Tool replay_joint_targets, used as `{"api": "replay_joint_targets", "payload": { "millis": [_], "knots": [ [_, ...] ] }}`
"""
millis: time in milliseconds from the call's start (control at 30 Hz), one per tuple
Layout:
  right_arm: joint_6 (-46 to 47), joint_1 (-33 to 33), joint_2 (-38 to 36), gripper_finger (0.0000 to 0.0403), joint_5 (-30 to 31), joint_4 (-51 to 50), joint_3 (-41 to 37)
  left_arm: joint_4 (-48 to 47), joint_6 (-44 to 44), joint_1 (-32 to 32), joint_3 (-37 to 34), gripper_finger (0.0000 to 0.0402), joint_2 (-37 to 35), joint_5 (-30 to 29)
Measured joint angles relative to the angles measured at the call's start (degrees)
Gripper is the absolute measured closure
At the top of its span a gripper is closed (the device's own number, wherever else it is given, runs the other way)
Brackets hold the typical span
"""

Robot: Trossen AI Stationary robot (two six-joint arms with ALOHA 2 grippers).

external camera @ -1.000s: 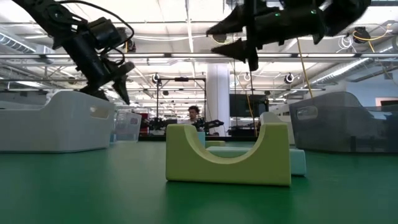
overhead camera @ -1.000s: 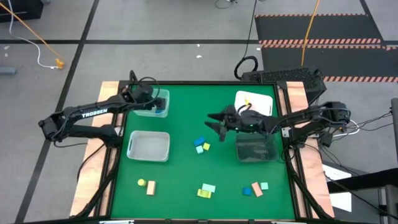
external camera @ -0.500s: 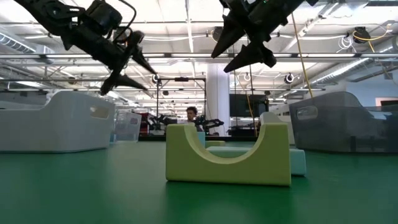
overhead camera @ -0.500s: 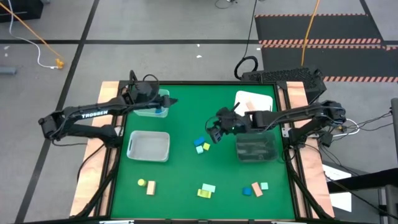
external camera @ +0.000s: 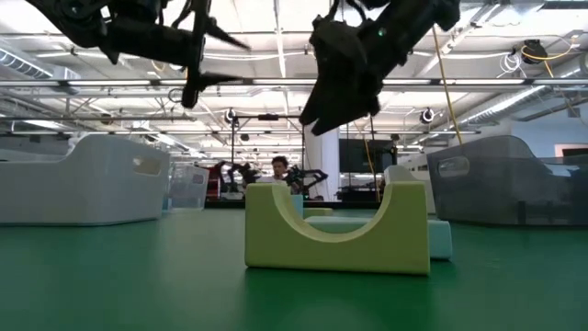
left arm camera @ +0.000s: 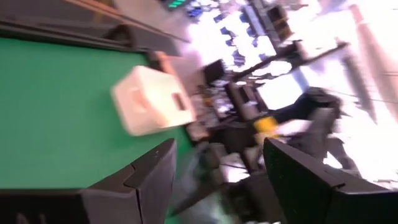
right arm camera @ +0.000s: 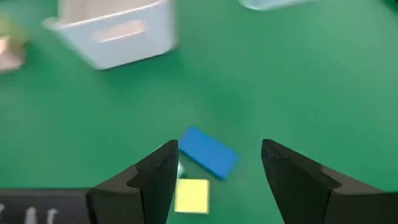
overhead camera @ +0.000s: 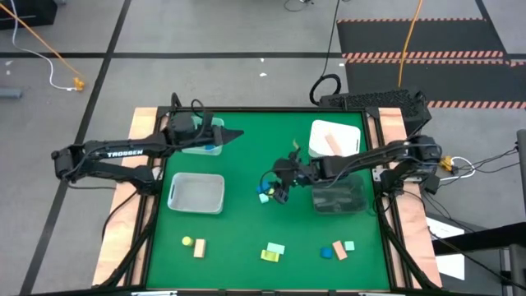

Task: Sort & place blocks by color
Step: Put the top light blue block into the gray bin

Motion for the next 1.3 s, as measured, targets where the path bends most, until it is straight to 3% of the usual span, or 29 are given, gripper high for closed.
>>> {"api": "replay_joint_targets", "payload": {
  "millis": [300,533,900,1033,1200,1300],
  "knots": [
    [-8.56,-0.48,7.07,0.0181,-15.17,12.91,-0.77,4.61,0.67,-1.95,0.0,0.016,0.0,2.25],
    [-25.22,-0.02,11.44,0.0181,-15.21,13.16,-0.77,4.11,1.23,-2.13,0.0,0.016,0.0,3.59],
    [-26.86,0.11,17.88,0.0184,-15.12,17.65,-0.77,4.12,0.55,-3.15,0.0,0.016,0.0,5.0],
    [-26.86,0.34,18.16,0.0215,-14.78,17.78,-0.77,4.0,0.58,-3.22,0.0,0.016,0.0,5.0],
    [-25.08,0.37,18.1,0.0288,-15.05,17.77,-0.77,3.98,0.52,-3.21,0.0,0.016,0.0,5.0],
    [-23.9,0.37,17.45,0.0289,-15.19,16.66,-0.79,4.06,0.03,-3.3,0.0,0.016,0.0,5.0]
  ]
}}
